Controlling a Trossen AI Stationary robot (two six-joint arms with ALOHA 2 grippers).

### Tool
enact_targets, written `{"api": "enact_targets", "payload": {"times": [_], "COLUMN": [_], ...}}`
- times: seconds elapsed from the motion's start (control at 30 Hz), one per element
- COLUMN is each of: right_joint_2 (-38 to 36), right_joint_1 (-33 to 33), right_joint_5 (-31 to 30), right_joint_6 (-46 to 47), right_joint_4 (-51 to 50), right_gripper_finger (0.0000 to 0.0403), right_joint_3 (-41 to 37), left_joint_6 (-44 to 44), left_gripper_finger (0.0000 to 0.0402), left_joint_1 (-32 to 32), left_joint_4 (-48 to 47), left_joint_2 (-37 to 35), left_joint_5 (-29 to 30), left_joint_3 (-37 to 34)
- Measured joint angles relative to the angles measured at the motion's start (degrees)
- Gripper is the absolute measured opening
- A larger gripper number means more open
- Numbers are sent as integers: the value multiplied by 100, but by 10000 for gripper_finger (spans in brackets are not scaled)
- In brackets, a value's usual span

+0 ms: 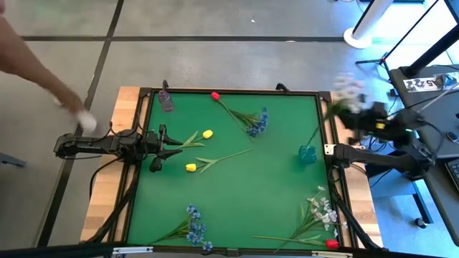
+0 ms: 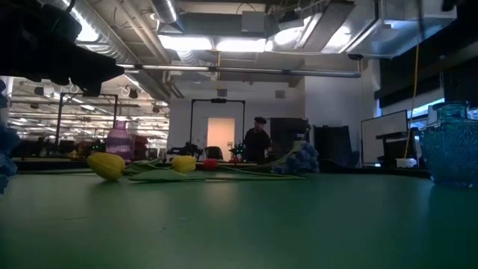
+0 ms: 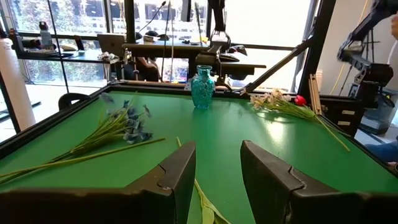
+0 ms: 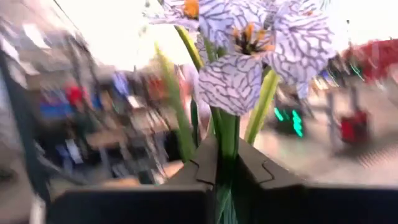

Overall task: Sort flowers into vase by color
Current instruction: Put the top white flowers into the blue vase

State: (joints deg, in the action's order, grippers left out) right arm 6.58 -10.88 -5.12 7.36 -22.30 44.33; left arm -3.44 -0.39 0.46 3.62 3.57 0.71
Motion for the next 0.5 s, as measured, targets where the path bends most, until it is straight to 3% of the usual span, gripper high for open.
{"api": "enact_targets", "payload": {"times": [0.13, 0.27, 0.5], "right_joint_2": [-609, -624, -487], "right_joint_1": [3, 3, 3], "right_joint_5": [335, 478, 788], "right_joint_6": [225, 282, 281], "right_joint_4": [-432, -1052, -741], "right_gripper_finger": [14, 7, 23], "right_joint_3": [-8, -37, -517], "left_joint_6": [0, 0, 0], "left_gripper_finger": [124, 124, 124], "left_joint_1": [-1, -2, -2], "left_joint_4": [-2, 1, -1], "left_joint_2": [2, 1, -1], "left_joint_5": [1, 0, -1], "left_joint_3": [0, 0, 0]}}
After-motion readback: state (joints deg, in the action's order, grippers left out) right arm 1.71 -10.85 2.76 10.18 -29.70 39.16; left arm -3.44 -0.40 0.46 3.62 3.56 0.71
